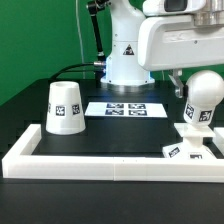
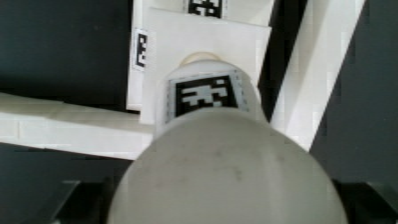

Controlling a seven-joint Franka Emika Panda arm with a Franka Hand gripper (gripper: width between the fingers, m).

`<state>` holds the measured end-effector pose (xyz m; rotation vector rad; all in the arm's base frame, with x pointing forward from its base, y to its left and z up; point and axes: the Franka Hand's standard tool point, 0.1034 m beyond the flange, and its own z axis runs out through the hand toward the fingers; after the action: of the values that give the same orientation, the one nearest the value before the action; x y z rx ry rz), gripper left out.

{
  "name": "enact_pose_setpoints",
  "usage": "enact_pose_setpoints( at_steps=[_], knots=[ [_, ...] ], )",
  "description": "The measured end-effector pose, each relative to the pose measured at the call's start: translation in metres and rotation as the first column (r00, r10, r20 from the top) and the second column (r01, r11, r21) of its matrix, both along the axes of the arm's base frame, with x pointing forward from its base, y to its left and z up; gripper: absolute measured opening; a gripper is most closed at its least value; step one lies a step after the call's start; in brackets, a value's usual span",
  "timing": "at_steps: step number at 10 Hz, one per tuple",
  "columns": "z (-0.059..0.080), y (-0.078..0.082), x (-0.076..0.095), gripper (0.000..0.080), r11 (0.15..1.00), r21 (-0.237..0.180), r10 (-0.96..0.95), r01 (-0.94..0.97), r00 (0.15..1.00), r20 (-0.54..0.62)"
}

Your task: Assemble lamp

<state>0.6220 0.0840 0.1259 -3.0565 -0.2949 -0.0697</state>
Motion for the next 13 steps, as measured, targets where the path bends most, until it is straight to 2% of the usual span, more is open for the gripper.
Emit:
enact_pose_setpoints(
  at_steps=[4, 6, 8, 10, 13],
  knots=[
    [-0.001, -0.001, 0.003, 0.0580, 0.982, 0.019, -0.189, 0.188, 0.982, 0.014],
    [-0.002, 0.004, 0.005, 0.0580, 0.932, 0.038, -0.362, 0.361, 0.932, 0.025],
    [-0.001, 0.010, 0.006, 0.0580, 0.873, 0.052, -0.486, 0.485, 0.874, 0.021],
    [0.000, 0.008, 0.007, 0.0581, 0.803, 0.054, -0.595, 0.593, 0.804, 0.011],
    [0.000, 0.006, 0.005, 0.0581, 0.632, 0.052, -0.774, 0.774, 0.633, -0.018]
  ],
)
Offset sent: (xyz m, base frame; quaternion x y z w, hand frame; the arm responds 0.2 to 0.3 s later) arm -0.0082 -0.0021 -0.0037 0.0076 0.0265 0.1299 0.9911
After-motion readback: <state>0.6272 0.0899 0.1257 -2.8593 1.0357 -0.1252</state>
